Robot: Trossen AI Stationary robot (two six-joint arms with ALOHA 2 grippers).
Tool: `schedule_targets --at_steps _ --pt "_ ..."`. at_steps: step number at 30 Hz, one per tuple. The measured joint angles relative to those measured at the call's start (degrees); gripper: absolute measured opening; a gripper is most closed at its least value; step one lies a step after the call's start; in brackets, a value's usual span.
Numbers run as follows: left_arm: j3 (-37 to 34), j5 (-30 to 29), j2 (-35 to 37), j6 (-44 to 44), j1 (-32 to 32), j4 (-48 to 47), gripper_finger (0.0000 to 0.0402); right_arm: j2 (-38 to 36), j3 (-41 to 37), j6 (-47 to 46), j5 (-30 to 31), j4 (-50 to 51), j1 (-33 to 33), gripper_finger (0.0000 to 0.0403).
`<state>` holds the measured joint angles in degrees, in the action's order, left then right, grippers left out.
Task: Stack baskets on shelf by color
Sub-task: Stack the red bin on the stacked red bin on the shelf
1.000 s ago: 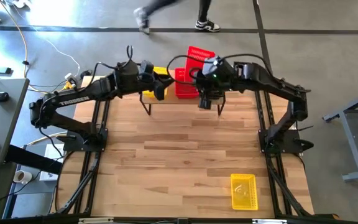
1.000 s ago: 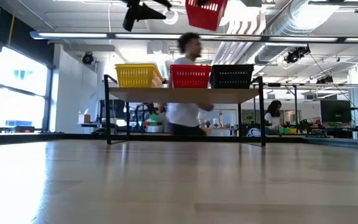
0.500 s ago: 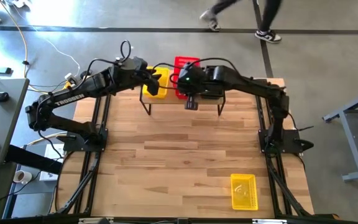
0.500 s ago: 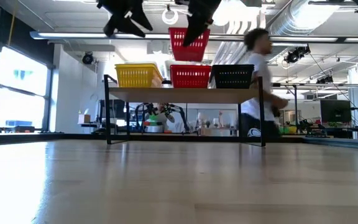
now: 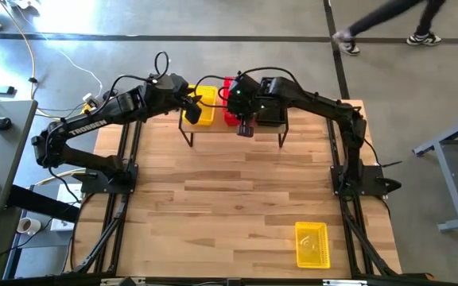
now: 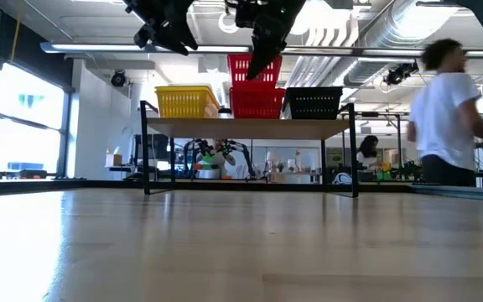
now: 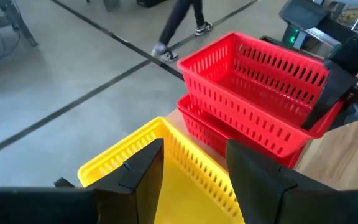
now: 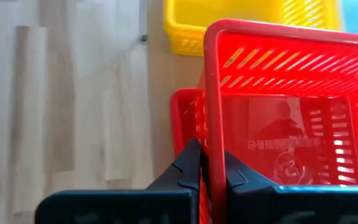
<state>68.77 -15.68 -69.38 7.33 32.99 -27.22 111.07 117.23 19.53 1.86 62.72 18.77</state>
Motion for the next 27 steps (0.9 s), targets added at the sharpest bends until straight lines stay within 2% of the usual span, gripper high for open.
schedule_targets --at_steps 11,27 --pt "0.0 0.02 0.0 -3.53 0.0 0.48 0.0162 0.65 0.02 1.04 -3.86 1.26 1.26 0.0" --pt "0.0 0.02 0.0 -6.07 0.04 0.5 0.0162 2.45 0.02 0.77 -1.43 1.52 1.5 0.0"
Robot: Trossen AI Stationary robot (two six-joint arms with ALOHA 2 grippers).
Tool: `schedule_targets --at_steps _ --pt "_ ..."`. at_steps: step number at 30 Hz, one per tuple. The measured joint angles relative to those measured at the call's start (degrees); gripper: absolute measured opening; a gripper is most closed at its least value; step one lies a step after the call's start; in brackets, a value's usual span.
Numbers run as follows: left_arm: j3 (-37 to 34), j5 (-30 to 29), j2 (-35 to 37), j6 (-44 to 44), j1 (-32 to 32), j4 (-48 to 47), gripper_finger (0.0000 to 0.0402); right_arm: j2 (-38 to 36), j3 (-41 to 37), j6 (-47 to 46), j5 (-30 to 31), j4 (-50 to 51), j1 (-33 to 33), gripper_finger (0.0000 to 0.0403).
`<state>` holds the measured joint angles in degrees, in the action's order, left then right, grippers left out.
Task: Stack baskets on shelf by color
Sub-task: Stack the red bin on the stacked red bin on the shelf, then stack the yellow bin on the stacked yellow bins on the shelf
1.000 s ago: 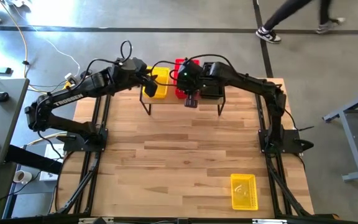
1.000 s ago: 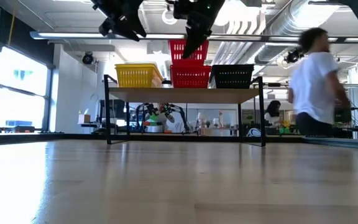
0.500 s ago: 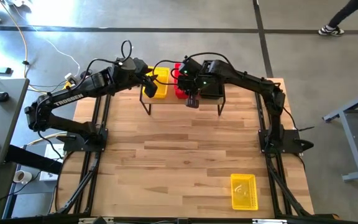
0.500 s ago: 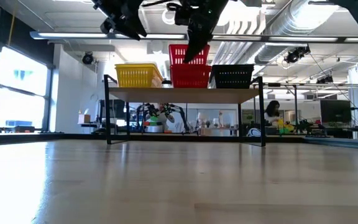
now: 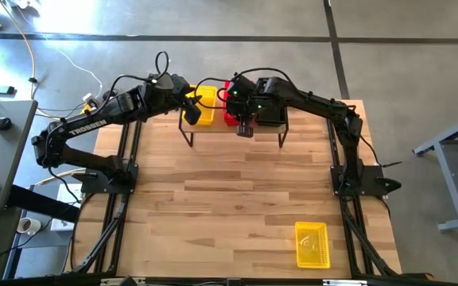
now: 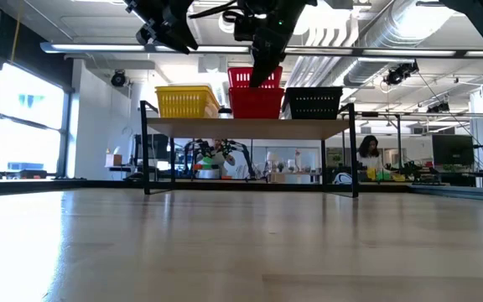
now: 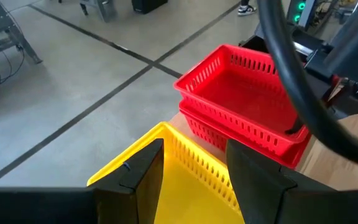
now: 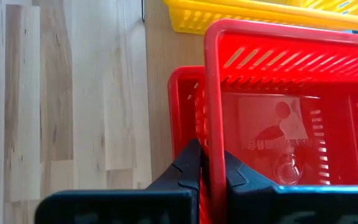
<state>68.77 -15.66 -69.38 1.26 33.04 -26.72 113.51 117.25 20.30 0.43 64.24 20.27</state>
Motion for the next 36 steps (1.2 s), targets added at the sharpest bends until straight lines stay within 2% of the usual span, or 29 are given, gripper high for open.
schedule_targets --at_steps 4,12,16,23,36 --pt "0.0 0.0 0.0 -0.11 0.0 0.0 0.0162 0.0 0.0 -0.7 0.0 -0.07 0.0 0.0011" --pt "0.0 -0.07 -0.02 -1.51 0.0 0.0 0.0162 -0.12 0.0 -2.5 1.01 -0.58 0.0 0.008" --pt "0.0 -0.2 -0.02 -1.53 0.0 0.0 0.0162 -0.26 0.76 -5.02 1.0 -0.57 0.07 0.0102" --pt "0.0 -0.22 -0.02 -2.99 0.0 0.0 0.0162 -0.48 4.31 -5.38 0.94 1.7 0.07 0.0108" --pt "-0.01 -0.2 -0.02 -3.02 0.0 -0.02 0.0162 -0.5 12.18 -13.42 1.97 5.48 -0.15 0.0108"
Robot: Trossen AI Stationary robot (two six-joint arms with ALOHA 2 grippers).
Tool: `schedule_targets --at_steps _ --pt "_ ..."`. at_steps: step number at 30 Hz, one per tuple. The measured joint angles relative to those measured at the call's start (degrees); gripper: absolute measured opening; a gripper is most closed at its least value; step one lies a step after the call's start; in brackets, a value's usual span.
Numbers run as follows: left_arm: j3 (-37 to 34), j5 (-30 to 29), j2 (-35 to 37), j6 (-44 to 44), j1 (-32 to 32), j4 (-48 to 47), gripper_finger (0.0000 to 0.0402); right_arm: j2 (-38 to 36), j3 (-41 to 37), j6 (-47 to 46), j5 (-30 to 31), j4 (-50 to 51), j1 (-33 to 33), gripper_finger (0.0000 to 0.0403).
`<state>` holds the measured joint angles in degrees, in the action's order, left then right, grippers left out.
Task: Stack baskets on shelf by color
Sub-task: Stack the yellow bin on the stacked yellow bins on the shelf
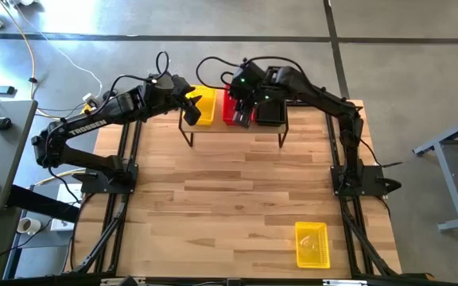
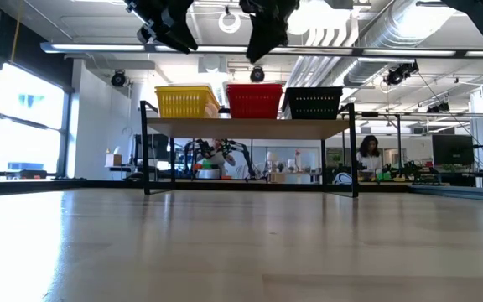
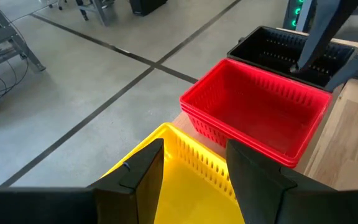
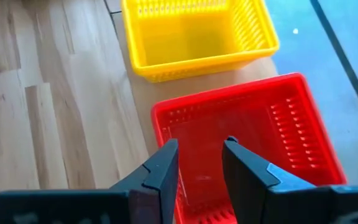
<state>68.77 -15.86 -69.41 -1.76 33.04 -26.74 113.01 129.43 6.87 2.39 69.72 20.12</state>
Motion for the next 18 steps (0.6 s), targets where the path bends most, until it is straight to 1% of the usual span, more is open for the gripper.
schedule_targets --at_steps 3,8,11,16,18 --pt "0.01 0.0 0.0 0.0 0.0 0.0 0.0162 0.0 0.45 -0.75 0.24 0.88 -0.02 0.0108" --pt "0.01 -0.52 0.0 -0.02 -0.01 -0.18 0.0162 0.02 2.65 -4.09 0.15 7.92 -1.05 0.0108" --pt "0.01 -1.51 0.0 -0.04 -0.02 -0.33 0.0162 0.02 3.41 -5.48 0.84 10.94 -2.57 0.0108" --pt "0.01 -1.46 -0.02 0.08 -0.02 -0.94 0.0162 0.01 3.22 -7.08 1.83 15.98 -5.66 0.0108" --pt "0.01 -1.43 -0.02 0.99 -0.02 -1.37 0.0162 0.0 2.79 -7.8 3.25 18.83 -7.23 0.0108"
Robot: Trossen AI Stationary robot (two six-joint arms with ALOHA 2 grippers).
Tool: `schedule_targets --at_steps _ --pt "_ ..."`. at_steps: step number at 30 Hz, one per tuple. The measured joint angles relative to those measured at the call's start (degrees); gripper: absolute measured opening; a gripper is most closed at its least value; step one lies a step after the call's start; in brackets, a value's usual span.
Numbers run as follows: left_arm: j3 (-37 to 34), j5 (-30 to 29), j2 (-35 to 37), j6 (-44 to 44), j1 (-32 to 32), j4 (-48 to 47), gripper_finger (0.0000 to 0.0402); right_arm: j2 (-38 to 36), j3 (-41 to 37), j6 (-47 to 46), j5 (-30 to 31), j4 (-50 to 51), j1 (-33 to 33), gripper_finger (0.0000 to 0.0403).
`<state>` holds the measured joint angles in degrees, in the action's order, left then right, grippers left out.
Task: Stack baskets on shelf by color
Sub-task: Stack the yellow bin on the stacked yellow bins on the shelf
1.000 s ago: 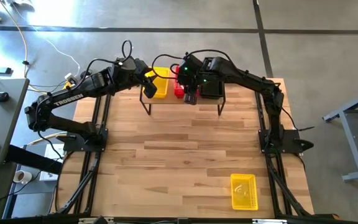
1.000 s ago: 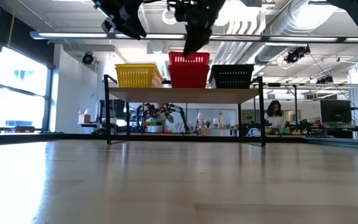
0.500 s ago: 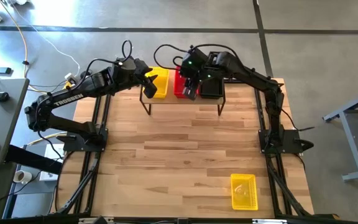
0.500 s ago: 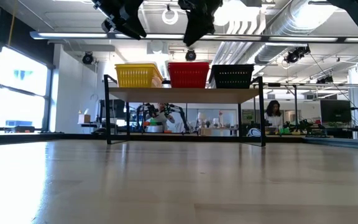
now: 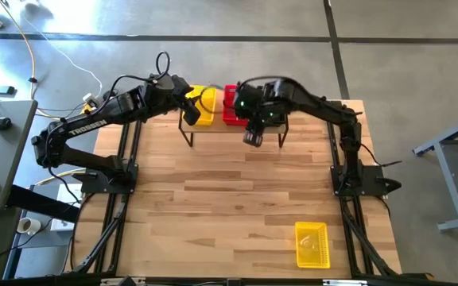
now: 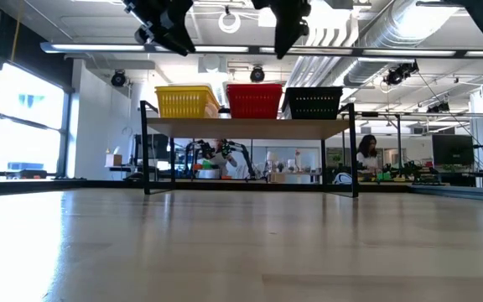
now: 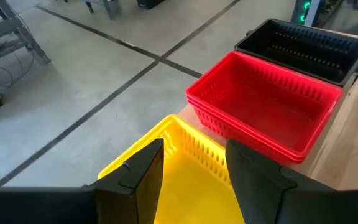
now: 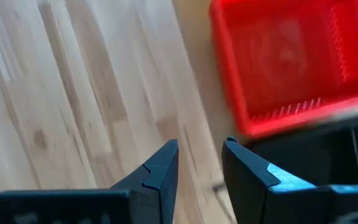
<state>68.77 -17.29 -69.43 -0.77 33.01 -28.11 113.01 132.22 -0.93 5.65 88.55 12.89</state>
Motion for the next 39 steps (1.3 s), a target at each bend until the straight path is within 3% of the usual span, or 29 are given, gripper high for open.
schedule_targets --at_steps 7,13,21,27,39 --pt "0.0 0.36 0.0 -0.25 0.0 -3.76 0.0162 -2.18 -4.05 -3.26 5.41 1.21 -5.68 0.0108" --pt "-0.02 1.01 0.0 4.43 -0.4 -5.27 0.0162 -10.69 -17.46 -10.63 4.86 0.79 -9.07 0.0108" --pt "0.0 9.25 0.0 12.55 -0.57 -5.6 0.0162 -25.46 -37.47 -28.03 2.45 -7.68 -15.75 0.0108" --pt "0.0 11.98 0.0 17.22 -0.57 -6.32 0.0162 -33.57 -48.63 -46.13 0.44 -10.03 -22.32 0.0108" --pt "0.0 12.12 0.0 23.18 -4.53 -12.48 0.0162 -38.56 -61.58 -72.92 -5.35 -16.65 -37.53 0.0108"
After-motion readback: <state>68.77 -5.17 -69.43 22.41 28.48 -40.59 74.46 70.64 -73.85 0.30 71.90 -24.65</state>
